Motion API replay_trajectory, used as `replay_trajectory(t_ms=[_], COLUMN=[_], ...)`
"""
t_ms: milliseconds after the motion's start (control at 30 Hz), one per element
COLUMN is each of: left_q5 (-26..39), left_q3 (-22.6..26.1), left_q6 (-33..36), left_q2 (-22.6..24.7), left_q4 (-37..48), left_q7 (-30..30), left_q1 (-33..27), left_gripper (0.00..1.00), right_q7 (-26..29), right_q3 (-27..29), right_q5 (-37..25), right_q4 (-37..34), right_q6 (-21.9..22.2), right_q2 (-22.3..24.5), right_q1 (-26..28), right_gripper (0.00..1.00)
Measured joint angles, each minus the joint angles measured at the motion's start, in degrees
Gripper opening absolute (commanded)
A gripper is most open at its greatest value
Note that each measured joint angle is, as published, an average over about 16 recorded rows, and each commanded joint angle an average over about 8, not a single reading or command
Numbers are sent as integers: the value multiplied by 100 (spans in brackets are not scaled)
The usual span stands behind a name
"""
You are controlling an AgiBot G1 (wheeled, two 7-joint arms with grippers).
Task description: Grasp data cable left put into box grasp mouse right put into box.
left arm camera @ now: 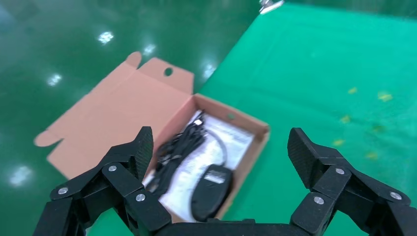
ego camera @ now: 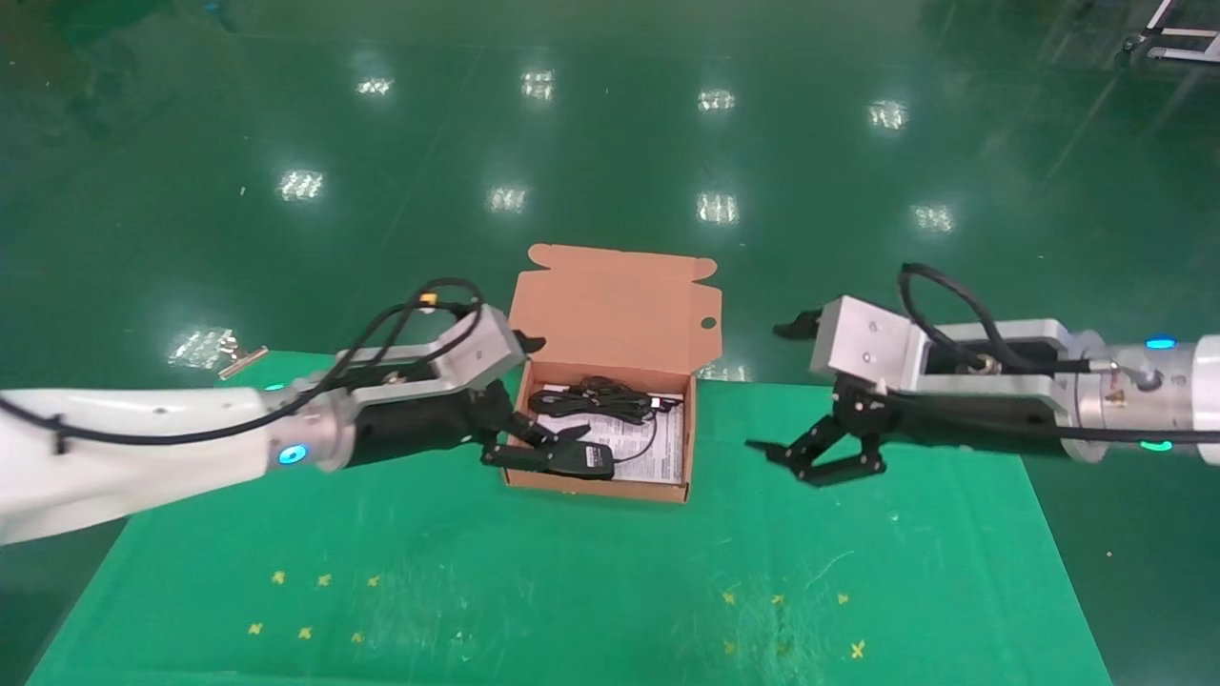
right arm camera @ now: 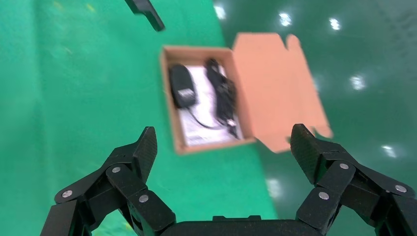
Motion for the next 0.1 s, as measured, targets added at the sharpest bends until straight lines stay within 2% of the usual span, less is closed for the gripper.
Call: replay_trajectory(t_ms=[100], left_q5=[-124], left_q3=[-84], left_q6=[124], left_q2=[-77], left_q4=[-57], left_q7=[-5], left_q1=[54], left_gripper=[100], right_q7=[-20], right_q3=[90], right_q5=[137], right_q4=[-3], right_q6=[-79], right_q2=[17], right_q1=[-84], right_gripper=[100])
